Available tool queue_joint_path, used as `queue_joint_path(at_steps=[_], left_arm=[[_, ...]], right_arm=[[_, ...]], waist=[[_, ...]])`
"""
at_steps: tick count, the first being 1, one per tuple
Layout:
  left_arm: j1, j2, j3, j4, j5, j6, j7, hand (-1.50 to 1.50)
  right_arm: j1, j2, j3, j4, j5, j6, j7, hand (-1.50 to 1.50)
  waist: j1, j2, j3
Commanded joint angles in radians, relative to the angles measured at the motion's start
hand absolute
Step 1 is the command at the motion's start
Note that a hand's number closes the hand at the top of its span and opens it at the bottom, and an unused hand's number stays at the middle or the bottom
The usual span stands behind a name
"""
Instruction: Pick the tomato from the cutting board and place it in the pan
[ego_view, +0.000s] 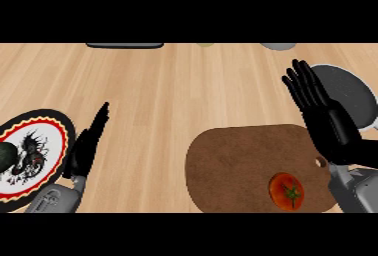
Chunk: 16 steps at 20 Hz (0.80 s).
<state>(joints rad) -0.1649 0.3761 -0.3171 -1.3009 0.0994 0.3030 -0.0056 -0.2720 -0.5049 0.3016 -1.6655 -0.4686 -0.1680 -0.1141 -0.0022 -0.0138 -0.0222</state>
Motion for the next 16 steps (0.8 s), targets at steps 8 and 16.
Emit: queue_joint_path(at_steps=[8, 16], left_arm=[[-0.098, -0.013, 0.142, -0.108, 0.137, -0.024, 0.010, 0.00], [-0.096, 0.015, 0.197, -0.093, 0.157, -0.033, 0.021, 0.00]], right_arm=[[0.039, -0.209, 0.150, 0.058, 0.208, 0.550, -0.412, 1.50], [0.162, -0.408, -0.195, 0.237, 0.269, 0.564, -0.974, -1.50]], waist=[[0.013, 0.016, 0.028], [-0.020, 0.015, 0.026]])
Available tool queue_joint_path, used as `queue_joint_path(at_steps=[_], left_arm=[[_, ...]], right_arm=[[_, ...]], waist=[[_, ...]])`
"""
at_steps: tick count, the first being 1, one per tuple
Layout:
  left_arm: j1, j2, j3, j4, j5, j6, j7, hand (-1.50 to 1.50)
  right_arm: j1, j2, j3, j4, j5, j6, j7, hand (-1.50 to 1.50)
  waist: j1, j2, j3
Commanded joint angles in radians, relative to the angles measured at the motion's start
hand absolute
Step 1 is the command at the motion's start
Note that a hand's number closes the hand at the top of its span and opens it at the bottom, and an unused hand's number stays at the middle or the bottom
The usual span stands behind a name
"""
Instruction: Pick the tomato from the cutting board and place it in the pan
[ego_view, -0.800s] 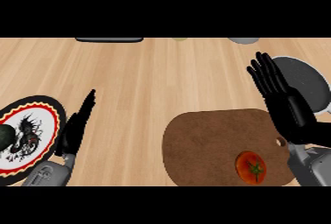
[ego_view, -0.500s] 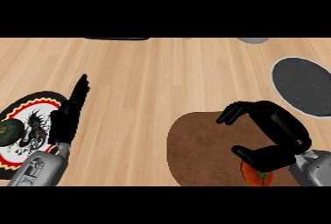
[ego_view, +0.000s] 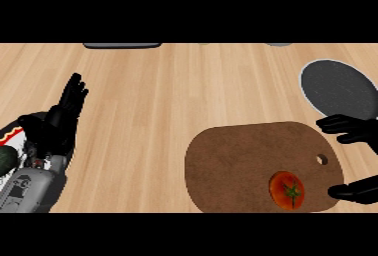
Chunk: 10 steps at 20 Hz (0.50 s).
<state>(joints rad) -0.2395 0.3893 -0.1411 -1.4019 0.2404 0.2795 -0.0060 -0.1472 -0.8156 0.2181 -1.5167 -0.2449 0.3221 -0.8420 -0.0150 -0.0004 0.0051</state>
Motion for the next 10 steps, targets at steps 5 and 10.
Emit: queue_joint_path(at_steps=[5, 10], left_arm=[[0.013, 0.005, 0.020, -0.047, 0.015, -0.011, 0.028, 0.00], [0.060, 0.010, 0.021, -0.093, 0.001, -0.010, 0.046, 0.00]], right_arm=[[0.061, -0.301, -0.159, 0.028, 0.148, 0.086, -0.264, -1.50], [0.116, -0.433, -0.232, -0.051, 0.186, 0.064, -0.190, -1.50]], waist=[[-0.001, -0.006, -0.004], [0.002, -0.008, -0.005]])
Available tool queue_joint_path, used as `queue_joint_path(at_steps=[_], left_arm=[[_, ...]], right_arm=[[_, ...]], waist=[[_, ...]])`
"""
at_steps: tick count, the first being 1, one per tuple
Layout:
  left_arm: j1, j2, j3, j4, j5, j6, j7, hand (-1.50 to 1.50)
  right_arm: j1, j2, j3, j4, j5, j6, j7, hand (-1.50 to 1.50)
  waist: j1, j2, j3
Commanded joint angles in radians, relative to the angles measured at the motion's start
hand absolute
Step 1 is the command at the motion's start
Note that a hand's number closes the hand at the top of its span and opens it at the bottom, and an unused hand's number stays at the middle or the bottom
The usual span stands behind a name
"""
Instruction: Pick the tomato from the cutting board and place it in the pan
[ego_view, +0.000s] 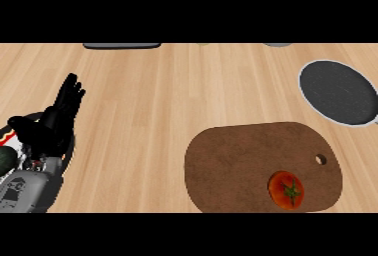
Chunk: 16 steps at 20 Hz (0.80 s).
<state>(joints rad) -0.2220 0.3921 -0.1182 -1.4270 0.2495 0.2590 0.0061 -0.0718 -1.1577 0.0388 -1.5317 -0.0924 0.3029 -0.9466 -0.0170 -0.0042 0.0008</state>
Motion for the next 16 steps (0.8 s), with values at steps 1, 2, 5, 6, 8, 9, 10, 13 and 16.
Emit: queue_joint_path(at_steps=[1, 2, 5, 6, 8, 9, 10, 13, 16], left_arm=[[0.008, 0.005, 0.008, -0.042, -0.002, -0.006, 0.043, 0.00], [0.014, -0.007, 0.000, -0.036, -0.020, 0.011, 0.036, 0.00], [0.005, -0.021, 0.009, -0.028, -0.036, 0.004, 0.022, 0.00], [0.005, -0.025, 0.017, 0.012, -0.037, -0.004, -0.011, 0.00], [0.019, -0.015, 0.022, -0.059, -0.032, -0.007, 0.041, 0.00], [0.022, -0.017, 0.020, -0.056, -0.043, -0.008, 0.045, 0.00], [0.044, 0.001, 0.053, -0.064, -0.009, -0.037, 0.035, 0.00], [0.016, -0.004, 0.051, -0.025, -0.028, -0.048, 0.025, 0.00], [0.046, -0.044, 0.035, -0.033, -0.048, -0.030, 0.001, 0.00]], right_arm=[[0.033, -0.100, -0.079, -0.009, 0.014, 0.115, -0.113, -1.50], [0.026, -0.128, -0.105, -0.075, -0.040, 0.137, -0.041, -1.50], [0.081, -0.069, -0.127, -0.194, 0.005, 0.041, 0.005, -1.50], [0.012, -0.126, -0.156, -0.169, -0.039, 0.105, 0.027, -1.50], [0.015, -0.071, -0.135, -0.295, -0.038, 0.050, 0.160, -1.50], [0.071, -0.080, -0.171, -0.315, -0.048, 0.082, 0.132, -1.50], [0.085, -0.078, -0.166, -0.376, -0.055, 0.076, 0.195, -1.50], [0.101, -0.086, -0.148, -0.414, -0.044, 0.130, 0.174, -1.50], [0.187, -0.027, -0.116, -0.485, 0.024, 0.116, 0.145, -1.50]], waist=[[0.005, 0.000, -0.001], [0.001, -0.001, -0.001], [-0.002, -0.001, -0.001], [0.004, 0.001, -0.002], [0.011, 0.000, -0.002], [0.002, -0.001, -0.001], [0.002, -0.002, -0.002], [0.001, 0.000, -0.002], [-0.001, -0.001, -0.001]])
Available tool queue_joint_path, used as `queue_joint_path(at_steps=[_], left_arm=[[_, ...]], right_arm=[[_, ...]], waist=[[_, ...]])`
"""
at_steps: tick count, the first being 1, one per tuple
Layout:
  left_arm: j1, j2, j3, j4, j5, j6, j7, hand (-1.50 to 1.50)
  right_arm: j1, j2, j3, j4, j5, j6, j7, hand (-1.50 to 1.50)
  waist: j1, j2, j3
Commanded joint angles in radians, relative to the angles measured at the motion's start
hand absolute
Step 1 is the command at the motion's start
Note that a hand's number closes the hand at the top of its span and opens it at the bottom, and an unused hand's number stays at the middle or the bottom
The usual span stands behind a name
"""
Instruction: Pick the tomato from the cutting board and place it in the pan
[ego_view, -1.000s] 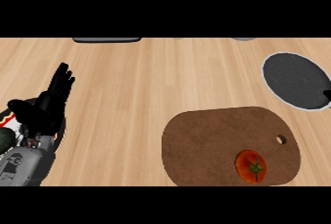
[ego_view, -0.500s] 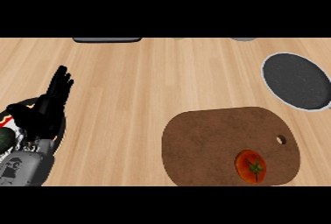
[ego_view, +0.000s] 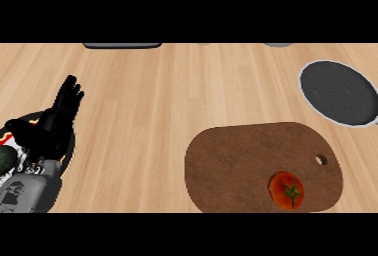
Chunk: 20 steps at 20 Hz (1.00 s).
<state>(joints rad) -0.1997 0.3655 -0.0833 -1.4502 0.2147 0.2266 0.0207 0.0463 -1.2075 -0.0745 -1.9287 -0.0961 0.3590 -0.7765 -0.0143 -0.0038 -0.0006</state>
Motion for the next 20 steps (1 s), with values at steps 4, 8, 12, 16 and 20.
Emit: queue_joint_path(at_steps=[4, 8, 12, 16, 20], left_arm=[[-0.008, -0.017, 0.025, 0.038, -0.031, -0.019, -0.024, 0.00], [-0.003, -0.049, -0.004, -0.049, -0.062, 0.011, 0.040, 0.00], [0.000, -0.075, 0.018, 0.043, -0.074, -0.023, -0.039, 0.00], [0.027, -0.042, 0.035, -0.077, -0.068, -0.035, 0.052, 0.00], [-0.023, -0.048, 0.068, -0.032, -0.068, -0.060, 0.054, 0.00]], right_arm=[[0.121, 0.067, -0.043, -0.161, 0.085, 0.084, 0.010, -1.50], [0.136, 0.118, -0.042, -0.192, 0.161, 0.091, 0.115, -1.50], [0.147, 0.187, -0.047, -0.177, 0.238, 0.117, 0.124, -1.50], [0.075, 0.270, 0.048, -0.137, 0.352, 0.089, 0.211, -1.50], [-0.018, 0.293, 0.063, -0.067, 0.397, 0.167, 0.215, -1.50]], waist=[[-0.001, 0.001, 0.000], [0.007, 0.001, 0.001], [0.007, 0.003, 0.000], [0.023, 0.003, 0.001], [0.021, 0.005, 0.001]])
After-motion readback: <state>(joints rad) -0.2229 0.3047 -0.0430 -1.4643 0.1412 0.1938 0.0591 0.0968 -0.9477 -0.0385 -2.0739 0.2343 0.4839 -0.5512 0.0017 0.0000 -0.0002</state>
